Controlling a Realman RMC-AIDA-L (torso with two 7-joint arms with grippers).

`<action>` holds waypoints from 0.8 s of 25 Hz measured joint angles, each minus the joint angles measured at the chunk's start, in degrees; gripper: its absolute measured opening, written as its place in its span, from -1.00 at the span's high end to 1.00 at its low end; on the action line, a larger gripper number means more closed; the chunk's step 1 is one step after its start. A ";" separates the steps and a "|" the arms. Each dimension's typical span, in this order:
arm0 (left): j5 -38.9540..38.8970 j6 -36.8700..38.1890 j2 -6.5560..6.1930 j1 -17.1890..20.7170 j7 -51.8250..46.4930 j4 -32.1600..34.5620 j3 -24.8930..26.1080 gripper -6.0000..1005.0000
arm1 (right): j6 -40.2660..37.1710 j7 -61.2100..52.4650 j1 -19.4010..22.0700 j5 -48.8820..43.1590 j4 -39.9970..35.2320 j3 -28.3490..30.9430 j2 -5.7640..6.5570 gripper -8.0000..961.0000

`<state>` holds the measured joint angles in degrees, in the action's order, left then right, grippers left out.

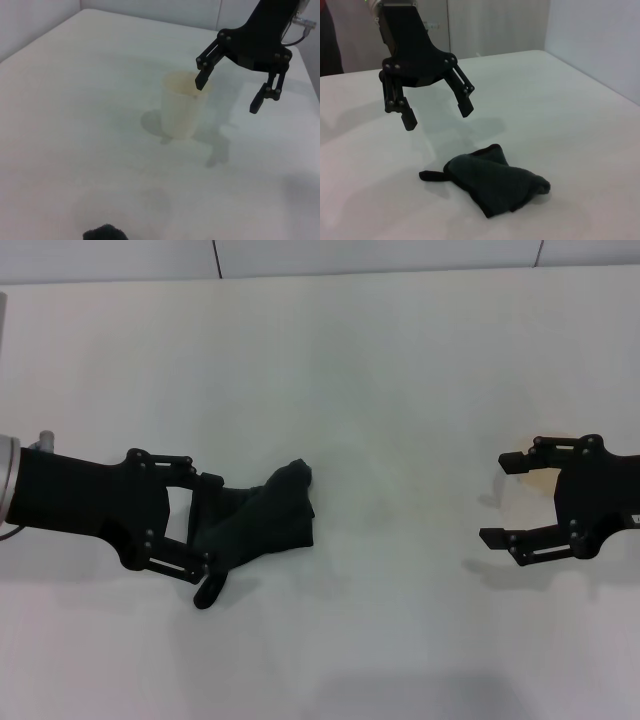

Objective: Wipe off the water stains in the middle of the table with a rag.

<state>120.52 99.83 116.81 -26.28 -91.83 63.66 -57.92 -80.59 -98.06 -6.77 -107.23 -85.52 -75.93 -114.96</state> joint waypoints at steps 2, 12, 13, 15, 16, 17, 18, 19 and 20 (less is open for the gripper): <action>-0.10 0.01 0.00 0.01 0.13 0.09 0.02 -0.78 | -0.19 -0.12 0.01 0.00 0.00 -0.01 0.00 -0.81; -0.32 0.02 0.00 0.92 0.52 0.41 1.17 -0.78 | -1.56 -1.27 0.00 0.01 -0.57 0.14 -0.08 -0.81; -0.34 0.06 0.00 1.05 0.54 0.41 1.55 -0.78 | -1.59 -1.40 -0.01 0.01 -0.61 0.16 -0.09 -0.81; -0.35 0.25 0.00 1.25 0.56 0.46 2.05 -0.78 | -1.66 -1.55 0.00 0.00 -0.62 0.32 -0.09 -0.81; -0.36 0.35 0.00 1.28 0.56 0.48 2.10 -0.78 | -1.76 -1.58 0.00 0.00 -0.62 0.43 -0.09 -0.81; -0.37 0.53 0.00 1.35 0.57 0.53 2.14 -0.78 | -1.96 -1.58 0.02 0.00 -0.64 0.51 -0.09 -0.81; -0.37 0.64 0.00 1.39 0.57 0.58 2.15 -0.78 | -2.10 -1.60 0.03 0.00 -0.67 0.56 -0.09 -0.81; -0.38 0.69 0.00 1.45 0.57 0.71 2.16 -0.78 | -2.24 -1.64 0.06 0.00 -0.69 0.64 -0.09 -0.81; -0.38 0.71 0.00 1.53 0.57 0.87 2.16 -0.78 | -2.43 -1.71 0.08 0.00 -0.69 0.68 -0.09 -0.81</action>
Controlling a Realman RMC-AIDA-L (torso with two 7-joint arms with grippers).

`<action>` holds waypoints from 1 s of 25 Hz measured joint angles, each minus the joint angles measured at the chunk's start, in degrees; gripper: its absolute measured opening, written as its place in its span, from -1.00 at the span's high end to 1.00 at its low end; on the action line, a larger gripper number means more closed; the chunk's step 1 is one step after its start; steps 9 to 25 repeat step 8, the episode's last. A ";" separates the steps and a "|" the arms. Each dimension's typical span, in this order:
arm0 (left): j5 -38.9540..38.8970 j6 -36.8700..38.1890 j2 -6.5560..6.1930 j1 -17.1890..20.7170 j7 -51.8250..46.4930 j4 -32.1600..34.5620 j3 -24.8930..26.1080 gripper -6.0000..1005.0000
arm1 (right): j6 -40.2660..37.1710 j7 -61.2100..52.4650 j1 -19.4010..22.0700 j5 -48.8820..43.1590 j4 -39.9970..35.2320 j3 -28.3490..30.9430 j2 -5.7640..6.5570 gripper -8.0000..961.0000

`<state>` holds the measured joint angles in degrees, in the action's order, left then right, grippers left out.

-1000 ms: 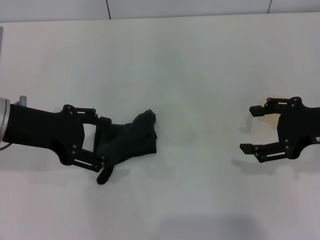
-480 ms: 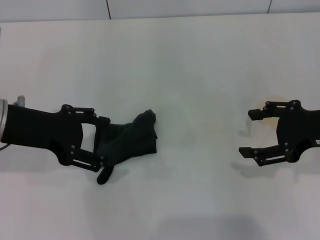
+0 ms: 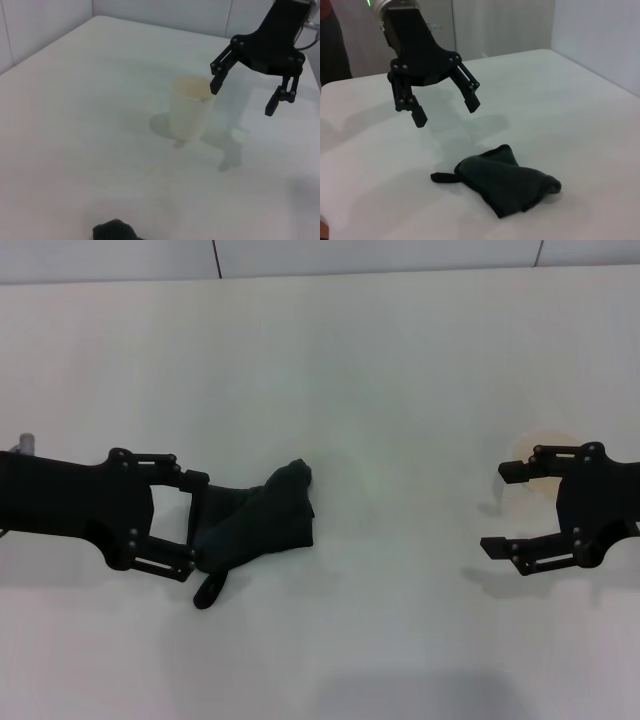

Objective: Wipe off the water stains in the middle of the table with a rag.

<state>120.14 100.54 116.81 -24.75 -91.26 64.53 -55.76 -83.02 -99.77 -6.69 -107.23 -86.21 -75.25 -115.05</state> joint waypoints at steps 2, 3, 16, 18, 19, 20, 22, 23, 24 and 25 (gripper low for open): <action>-0.01 0.03 0.03 0.34 -0.02 0.63 0.02 -0.78 | -0.08 -0.11 -0.01 0.00 -0.01 0.01 0.00 -0.81; -0.01 0.03 0.17 0.54 -0.04 1.12 0.03 -0.78 | -0.10 -0.14 -0.03 0.00 -0.01 0.02 0.00 -0.81; -0.01 0.03 0.70 1.35 -0.15 3.14 0.04 -0.78 | -0.13 -0.16 0.02 0.00 -0.01 0.02 0.00 -0.81; -0.01 0.03 0.70 1.35 -0.15 3.14 0.04 -0.78 | -0.13 -0.16 0.02 0.00 -0.01 0.02 0.00 -0.81; -0.01 0.03 0.70 1.35 -0.15 3.14 0.04 -0.78 | -0.13 -0.16 0.02 0.00 -0.01 0.02 0.00 -0.81; -0.01 0.03 0.70 1.35 -0.15 3.14 0.04 -0.78 | -0.13 -0.16 0.02 0.00 -0.01 0.02 0.00 -0.81; -0.01 0.03 0.70 1.35 -0.15 3.14 0.04 -0.78 | -0.13 -0.16 0.02 0.00 -0.01 0.02 0.00 -0.81; -0.01 0.03 0.70 1.35 -0.15 3.14 0.04 -0.78 | -0.13 -0.16 0.02 0.00 -0.01 0.02 0.00 -0.81; -0.01 0.03 0.70 1.35 -0.15 3.14 0.04 -0.78 | -0.13 -0.16 0.02 0.00 -0.01 0.02 0.00 -0.81; -0.01 0.03 0.70 1.35 -0.15 3.14 0.04 -0.78 | -0.13 -0.16 0.02 0.00 -0.01 0.02 0.00 -0.81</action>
